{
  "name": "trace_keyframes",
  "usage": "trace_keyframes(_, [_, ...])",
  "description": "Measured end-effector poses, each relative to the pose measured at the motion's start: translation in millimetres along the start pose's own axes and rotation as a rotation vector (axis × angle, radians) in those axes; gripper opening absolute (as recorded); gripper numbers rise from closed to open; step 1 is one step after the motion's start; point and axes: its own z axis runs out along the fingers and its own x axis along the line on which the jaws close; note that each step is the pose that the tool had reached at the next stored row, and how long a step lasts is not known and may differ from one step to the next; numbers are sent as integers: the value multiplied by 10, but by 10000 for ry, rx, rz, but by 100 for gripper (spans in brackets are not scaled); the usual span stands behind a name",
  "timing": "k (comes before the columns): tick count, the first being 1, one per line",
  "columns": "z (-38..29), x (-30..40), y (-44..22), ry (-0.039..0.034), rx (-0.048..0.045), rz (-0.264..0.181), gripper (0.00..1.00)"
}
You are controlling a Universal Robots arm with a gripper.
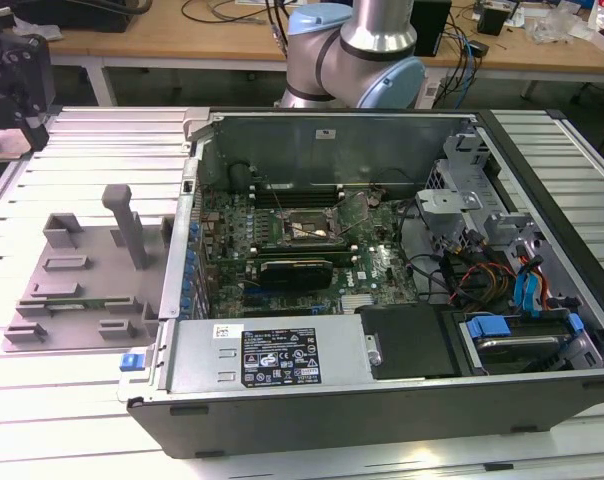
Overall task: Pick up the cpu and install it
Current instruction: 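Pick up the cpu and move it towards the insertion slot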
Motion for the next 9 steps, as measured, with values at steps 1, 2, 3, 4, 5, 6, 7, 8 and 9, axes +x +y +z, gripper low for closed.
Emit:
trace_keyframes(1, [1, -32, -1, 0, 0, 1, 55])
trace_keyframes(2, [1, -46, -1, 0, 0, 1, 55])
trace_keyframes(3, [1, -61, -2, 1, 1, 0, 55])
trace_keyframes(4, [2, -87, -3, 0, 0, 0, 55])
trace_keyframes(5, [2, -107, -3, -1, 0, 0, 55])
trace_keyframes(6, [2, -129, -4, 0, 0, 0, 55])
trace_keyframes(7, [3, -143, -5, 0, 0, 0, 55])
trace_keyframes(8, [3, -158, -5, 0, 0, 0, 55])
trace_keyframes(9, [3, -183, -6, 1, 0, 0, 55])
